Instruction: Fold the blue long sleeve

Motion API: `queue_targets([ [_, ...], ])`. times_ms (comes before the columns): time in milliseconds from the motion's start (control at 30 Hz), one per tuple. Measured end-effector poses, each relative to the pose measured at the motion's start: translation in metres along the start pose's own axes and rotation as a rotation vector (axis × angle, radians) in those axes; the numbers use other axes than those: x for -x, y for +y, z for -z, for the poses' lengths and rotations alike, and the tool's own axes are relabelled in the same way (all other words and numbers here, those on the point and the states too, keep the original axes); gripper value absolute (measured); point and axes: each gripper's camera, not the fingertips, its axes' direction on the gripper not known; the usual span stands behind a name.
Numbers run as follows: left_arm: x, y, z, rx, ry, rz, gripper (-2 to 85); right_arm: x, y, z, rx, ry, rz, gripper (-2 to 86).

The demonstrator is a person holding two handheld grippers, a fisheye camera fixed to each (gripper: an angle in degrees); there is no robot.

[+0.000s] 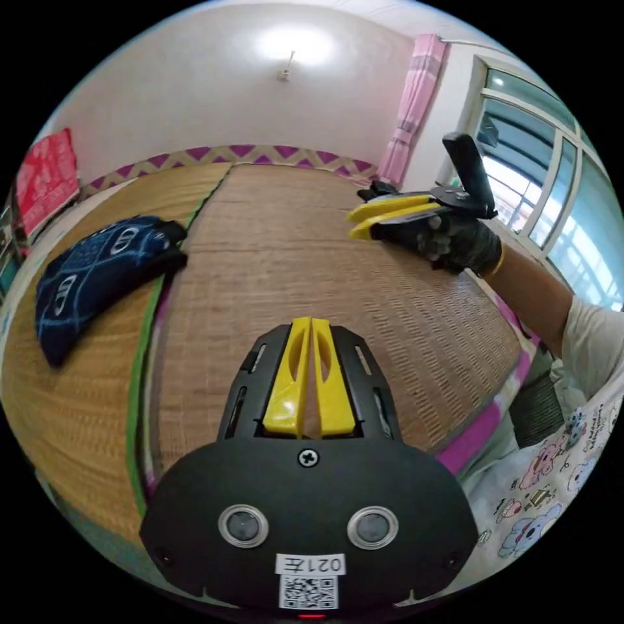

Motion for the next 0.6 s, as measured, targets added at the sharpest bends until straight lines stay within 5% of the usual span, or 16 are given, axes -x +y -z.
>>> queue_targets([
  [300,0.062,0.098,0.088,-0.038,-0.061,0.179,-0.9,0.154,-0.179,-0.147,-0.059,0.038,0.421,11.9],
  [600,0.114,0.159,0.135,-0.034,-0.085,0.280,-1.0,0.302,-0.225,-0.256,-0.007,0.331,0.935,10.2],
])
